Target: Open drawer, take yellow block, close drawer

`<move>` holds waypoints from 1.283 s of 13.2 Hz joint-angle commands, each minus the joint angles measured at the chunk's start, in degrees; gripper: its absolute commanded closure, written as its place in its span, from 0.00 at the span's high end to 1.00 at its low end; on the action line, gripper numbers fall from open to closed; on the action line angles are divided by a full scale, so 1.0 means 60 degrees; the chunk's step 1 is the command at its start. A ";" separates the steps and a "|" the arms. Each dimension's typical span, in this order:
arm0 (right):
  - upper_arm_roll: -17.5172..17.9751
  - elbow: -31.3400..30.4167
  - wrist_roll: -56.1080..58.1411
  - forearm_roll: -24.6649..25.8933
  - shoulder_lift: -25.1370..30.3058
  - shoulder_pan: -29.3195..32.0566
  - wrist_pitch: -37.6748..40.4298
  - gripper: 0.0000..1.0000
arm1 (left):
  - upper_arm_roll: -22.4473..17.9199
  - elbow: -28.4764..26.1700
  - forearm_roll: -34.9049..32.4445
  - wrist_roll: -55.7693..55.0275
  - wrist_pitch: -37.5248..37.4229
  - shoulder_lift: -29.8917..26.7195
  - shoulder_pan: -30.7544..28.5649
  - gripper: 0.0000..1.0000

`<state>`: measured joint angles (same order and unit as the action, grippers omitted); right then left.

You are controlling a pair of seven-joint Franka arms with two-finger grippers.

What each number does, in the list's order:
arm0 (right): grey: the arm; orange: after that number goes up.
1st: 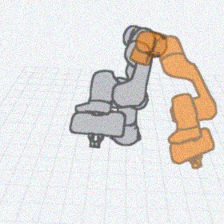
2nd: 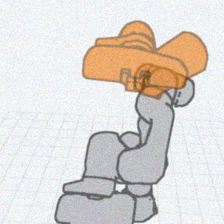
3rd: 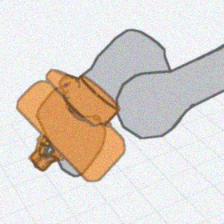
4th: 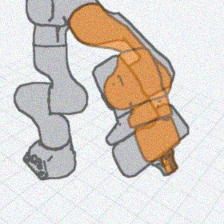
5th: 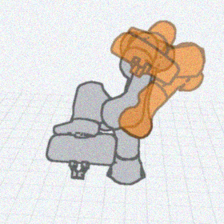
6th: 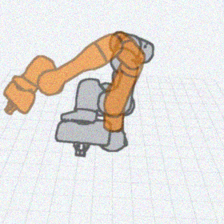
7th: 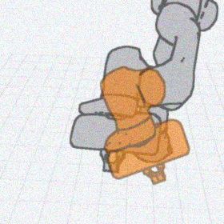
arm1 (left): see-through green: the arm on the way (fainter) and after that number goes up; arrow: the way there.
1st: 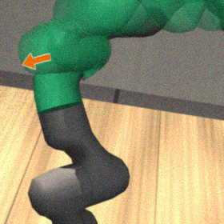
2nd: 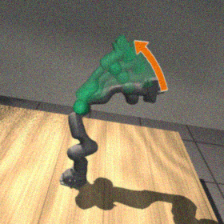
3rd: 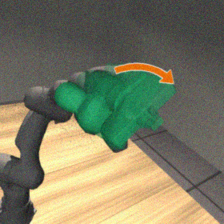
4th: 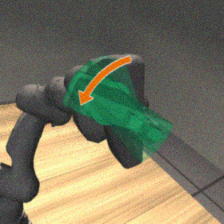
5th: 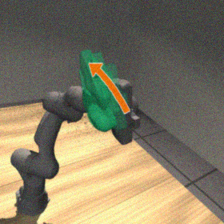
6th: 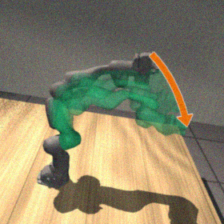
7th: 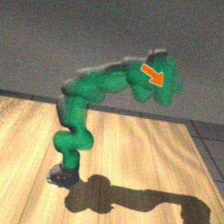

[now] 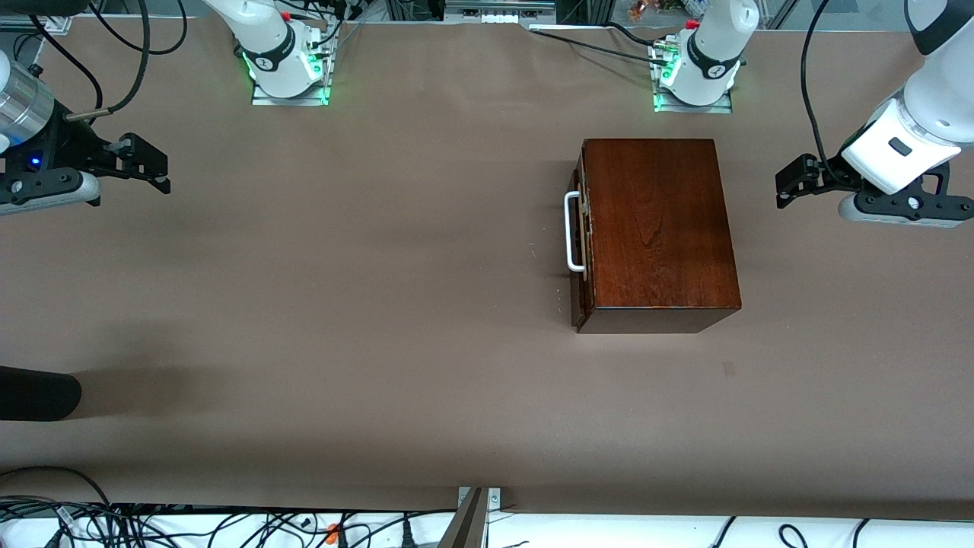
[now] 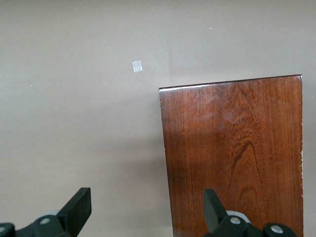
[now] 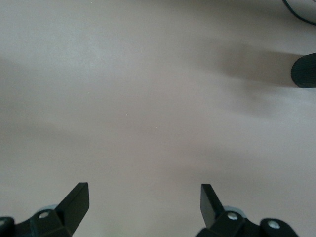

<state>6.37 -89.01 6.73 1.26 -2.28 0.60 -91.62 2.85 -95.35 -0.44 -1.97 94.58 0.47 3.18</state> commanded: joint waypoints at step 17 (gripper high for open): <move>0.0023 0.0217 0.0051 0.0025 -0.0075 0.0033 0.0079 1.00 | 0.0008 0.0393 0.0322 -0.0096 -0.0455 0.0171 0.0026 1.00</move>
<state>6.37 -89.01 6.73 1.26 -2.28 0.60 -91.62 2.86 -95.35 -0.03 -1.98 93.48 0.47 3.18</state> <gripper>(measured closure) 0.000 0.000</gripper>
